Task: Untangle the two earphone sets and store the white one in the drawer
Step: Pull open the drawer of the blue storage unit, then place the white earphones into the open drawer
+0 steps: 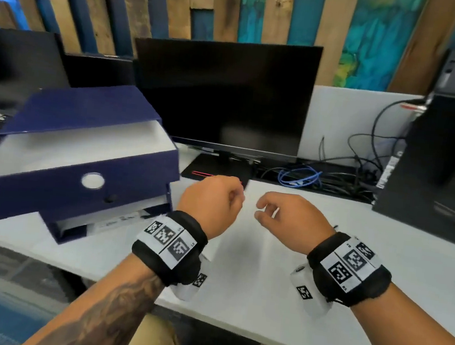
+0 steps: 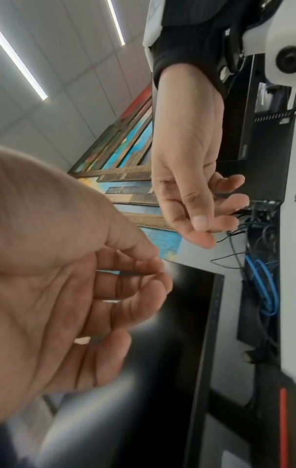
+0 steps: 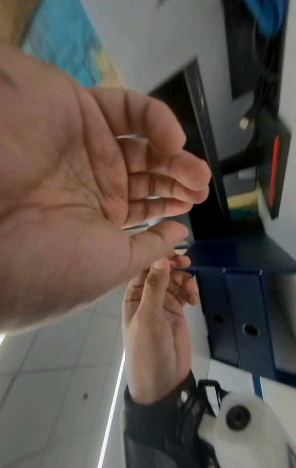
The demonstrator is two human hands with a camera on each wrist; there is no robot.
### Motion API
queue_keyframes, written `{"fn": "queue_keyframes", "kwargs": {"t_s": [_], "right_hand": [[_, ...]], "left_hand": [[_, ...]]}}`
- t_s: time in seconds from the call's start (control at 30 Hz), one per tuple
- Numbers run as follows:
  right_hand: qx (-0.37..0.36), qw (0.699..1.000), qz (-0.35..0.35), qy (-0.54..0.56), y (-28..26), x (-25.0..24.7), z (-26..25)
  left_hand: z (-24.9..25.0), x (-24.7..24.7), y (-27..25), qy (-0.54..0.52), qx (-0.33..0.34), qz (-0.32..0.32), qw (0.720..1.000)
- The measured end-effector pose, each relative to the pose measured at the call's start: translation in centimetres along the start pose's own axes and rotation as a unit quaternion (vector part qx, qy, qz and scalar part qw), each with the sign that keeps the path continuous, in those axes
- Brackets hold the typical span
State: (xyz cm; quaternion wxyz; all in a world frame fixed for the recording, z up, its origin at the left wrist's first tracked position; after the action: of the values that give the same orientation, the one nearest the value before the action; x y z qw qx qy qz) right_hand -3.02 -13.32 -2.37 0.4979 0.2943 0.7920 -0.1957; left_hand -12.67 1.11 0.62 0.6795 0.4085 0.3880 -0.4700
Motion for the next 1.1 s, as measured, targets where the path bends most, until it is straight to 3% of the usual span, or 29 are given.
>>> {"fn": "queue_keyframes", "kwargs": {"t_s": [0.13,0.27,0.4,0.63,0.77,0.83,1.1], "right_hand": [[0.114,0.993,-0.008,0.019,1.3,-0.2,7.3],[0.181,0.98,-0.076,-0.008,3.7,1.3,12.1],[0.193,0.974,-0.116,-0.023,6.3,2.9,12.9],[0.193,0.968,-0.159,-0.035,10.1,4.4,12.7],[0.165,0.973,-0.162,0.022,11.0,3.6,12.0],[0.138,0.979,-0.138,0.052,11.2,1.9,10.7],[0.046,0.99,-0.092,0.097,11.6,-7.9,2.3]], "left_hand": [[1.1,4.7,4.7,-0.013,0.0,-0.073,0.997],[0.8,9.1,8.9,0.017,-0.015,-0.167,0.986],[-0.3,11.7,11.2,0.032,-0.022,-0.251,0.967],[-1.8,14.1,13.0,-0.015,-0.048,-0.293,0.955],[-2.3,13.8,13.2,-0.083,-0.074,-0.318,0.942],[-2.3,12.4,13.1,-0.123,-0.076,-0.304,0.942],[-0.9,1.2,12.4,-0.198,-0.081,-0.115,0.97]]}}
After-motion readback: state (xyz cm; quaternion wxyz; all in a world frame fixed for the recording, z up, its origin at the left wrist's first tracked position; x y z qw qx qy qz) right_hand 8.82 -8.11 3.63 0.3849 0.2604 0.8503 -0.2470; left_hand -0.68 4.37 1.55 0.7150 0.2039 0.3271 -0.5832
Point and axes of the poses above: each hand's wrist, its own y-axis towards the middle knuckle, its own x-axis out of the palm, z = x × y, the point moved 4 cm from there along y, towards the middle knuckle, and after that the axes turned 11 degrees about -z, right-handed, at the moved point
